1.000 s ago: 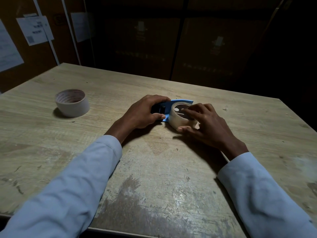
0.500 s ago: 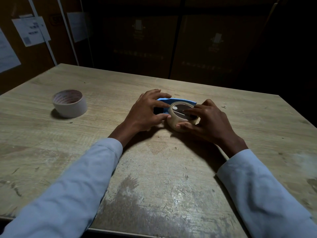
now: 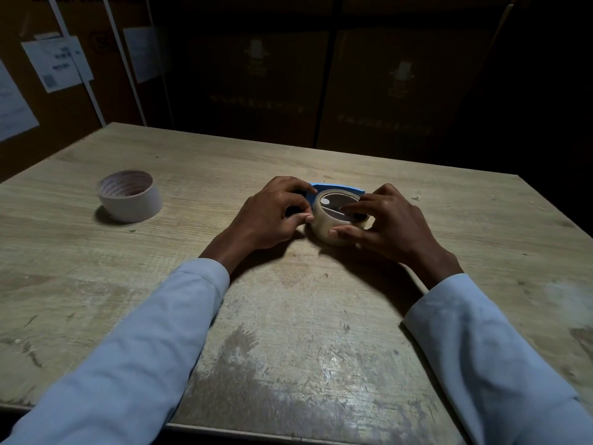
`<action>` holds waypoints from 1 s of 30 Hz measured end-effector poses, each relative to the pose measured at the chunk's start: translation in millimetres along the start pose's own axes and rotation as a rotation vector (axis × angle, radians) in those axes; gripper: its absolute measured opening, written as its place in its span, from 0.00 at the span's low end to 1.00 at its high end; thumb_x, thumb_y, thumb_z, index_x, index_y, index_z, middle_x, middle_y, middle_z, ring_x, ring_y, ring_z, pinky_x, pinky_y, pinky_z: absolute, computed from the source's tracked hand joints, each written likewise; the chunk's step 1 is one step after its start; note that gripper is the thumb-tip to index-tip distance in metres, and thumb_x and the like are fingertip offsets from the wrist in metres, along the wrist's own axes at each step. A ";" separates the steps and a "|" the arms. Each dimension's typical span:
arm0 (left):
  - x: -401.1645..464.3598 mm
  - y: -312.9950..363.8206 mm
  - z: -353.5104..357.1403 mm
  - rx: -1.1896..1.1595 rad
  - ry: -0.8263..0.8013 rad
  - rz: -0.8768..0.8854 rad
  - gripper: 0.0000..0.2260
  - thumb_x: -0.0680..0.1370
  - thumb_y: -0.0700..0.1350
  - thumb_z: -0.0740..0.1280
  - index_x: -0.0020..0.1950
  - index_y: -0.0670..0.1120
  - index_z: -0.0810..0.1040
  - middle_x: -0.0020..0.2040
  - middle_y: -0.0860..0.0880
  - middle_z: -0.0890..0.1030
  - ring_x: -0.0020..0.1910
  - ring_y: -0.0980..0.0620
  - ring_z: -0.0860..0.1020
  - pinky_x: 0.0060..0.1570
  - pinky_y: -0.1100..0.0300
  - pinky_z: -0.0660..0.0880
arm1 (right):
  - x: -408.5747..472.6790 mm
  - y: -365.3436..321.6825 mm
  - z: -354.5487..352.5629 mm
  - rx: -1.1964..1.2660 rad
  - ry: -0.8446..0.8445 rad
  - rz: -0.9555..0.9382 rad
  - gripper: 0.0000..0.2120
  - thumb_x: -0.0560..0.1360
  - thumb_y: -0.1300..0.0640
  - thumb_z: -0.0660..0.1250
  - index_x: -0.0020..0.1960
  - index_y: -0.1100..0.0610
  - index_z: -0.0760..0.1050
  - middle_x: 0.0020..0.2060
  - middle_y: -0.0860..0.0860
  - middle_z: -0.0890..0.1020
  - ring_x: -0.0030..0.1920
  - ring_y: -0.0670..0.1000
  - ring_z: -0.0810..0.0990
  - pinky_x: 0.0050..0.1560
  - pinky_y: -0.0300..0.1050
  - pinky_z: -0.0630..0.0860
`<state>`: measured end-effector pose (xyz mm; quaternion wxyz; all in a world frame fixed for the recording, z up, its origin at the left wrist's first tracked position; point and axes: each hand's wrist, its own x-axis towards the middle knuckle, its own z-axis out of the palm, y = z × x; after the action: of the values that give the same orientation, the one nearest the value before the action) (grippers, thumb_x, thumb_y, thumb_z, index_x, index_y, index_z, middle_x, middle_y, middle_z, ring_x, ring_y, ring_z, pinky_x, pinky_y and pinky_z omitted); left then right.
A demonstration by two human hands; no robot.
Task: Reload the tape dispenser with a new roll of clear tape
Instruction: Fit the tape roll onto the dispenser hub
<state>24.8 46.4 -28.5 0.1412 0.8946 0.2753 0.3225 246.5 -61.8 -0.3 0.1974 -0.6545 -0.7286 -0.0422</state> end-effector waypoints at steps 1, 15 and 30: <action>0.2 -0.3 -0.5 0.003 -0.016 0.011 0.04 0.76 0.47 0.72 0.48 0.48 0.84 0.64 0.53 0.78 0.66 0.52 0.71 0.52 0.46 0.77 | 0.3 0.1 -0.1 -0.006 0.001 0.005 0.29 0.69 0.30 0.64 0.61 0.47 0.81 0.54 0.44 0.83 0.56 0.48 0.70 0.40 0.46 0.68; 0.6 9.9 -15.3 0.002 -0.009 -0.014 0.07 0.72 0.54 0.73 0.41 0.52 0.84 0.58 0.60 0.83 0.58 0.55 0.80 0.49 0.49 0.79 | 2.1 0.7 -2.5 -0.054 0.017 0.015 0.29 0.68 0.28 0.63 0.57 0.47 0.83 0.48 0.44 0.84 0.51 0.45 0.69 0.37 0.44 0.66; 11.5 8.9 10.6 -0.075 0.198 -0.136 0.16 0.71 0.47 0.76 0.59 0.52 0.82 0.61 0.47 0.79 0.67 0.52 0.72 0.57 0.54 0.76 | 1.5 0.2 0.2 -0.033 -0.023 -0.028 0.37 0.67 0.25 0.55 0.58 0.51 0.82 0.49 0.45 0.82 0.54 0.51 0.71 0.39 0.45 0.67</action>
<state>42.7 45.1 -26.8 0.1683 0.8316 0.3355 0.4092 246.5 -60.3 0.0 0.1775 -0.6477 -0.7393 -0.0493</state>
